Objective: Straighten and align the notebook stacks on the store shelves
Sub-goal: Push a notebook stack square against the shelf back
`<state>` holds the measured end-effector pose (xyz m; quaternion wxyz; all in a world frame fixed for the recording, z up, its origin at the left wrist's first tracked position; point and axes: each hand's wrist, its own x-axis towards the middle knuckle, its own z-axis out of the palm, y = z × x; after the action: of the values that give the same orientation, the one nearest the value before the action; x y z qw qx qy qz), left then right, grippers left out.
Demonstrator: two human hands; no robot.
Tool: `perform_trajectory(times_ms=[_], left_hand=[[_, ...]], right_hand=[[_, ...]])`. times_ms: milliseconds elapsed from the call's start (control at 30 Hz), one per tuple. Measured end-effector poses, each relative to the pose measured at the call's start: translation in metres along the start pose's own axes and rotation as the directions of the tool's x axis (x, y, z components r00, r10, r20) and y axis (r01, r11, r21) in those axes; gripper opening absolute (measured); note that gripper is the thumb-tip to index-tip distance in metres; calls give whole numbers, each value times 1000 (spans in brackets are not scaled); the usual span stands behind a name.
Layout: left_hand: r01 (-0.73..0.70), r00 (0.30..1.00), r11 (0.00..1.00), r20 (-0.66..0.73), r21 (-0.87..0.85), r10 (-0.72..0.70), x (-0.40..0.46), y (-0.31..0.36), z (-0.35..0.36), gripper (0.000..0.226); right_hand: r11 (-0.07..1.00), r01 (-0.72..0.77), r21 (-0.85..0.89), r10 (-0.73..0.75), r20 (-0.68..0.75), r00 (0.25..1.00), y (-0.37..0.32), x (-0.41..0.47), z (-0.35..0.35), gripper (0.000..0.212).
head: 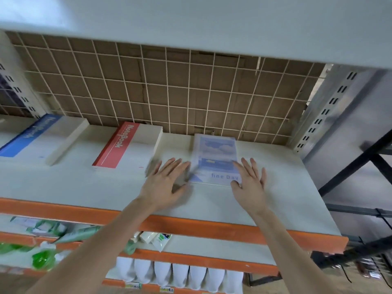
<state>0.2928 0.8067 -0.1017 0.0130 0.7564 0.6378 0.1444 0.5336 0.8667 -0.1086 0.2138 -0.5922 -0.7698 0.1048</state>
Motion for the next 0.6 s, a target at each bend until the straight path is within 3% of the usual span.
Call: perform_trajectory(times_ms=[100,167,433,600], left_hand=[[27,980,998,-199,59,-15,-24,-13,-24,51],[131,962,990,-248,58,-113,-40,-33,-42,45],[460,873,872,-263,169,-410,-155,-181,-119,57],[649,760,724,-245,232,-602,-257,-306,-155,60]], right_hand=[[994,104,29,-104,-11,995,-39,5,2,56],[982,189,13,-189,12,982,-78,8,12,54],[899,438,28,-436,164,885,-264,4,82,65],[862,507,30,-496,262,828,-409,-21,145,69]])
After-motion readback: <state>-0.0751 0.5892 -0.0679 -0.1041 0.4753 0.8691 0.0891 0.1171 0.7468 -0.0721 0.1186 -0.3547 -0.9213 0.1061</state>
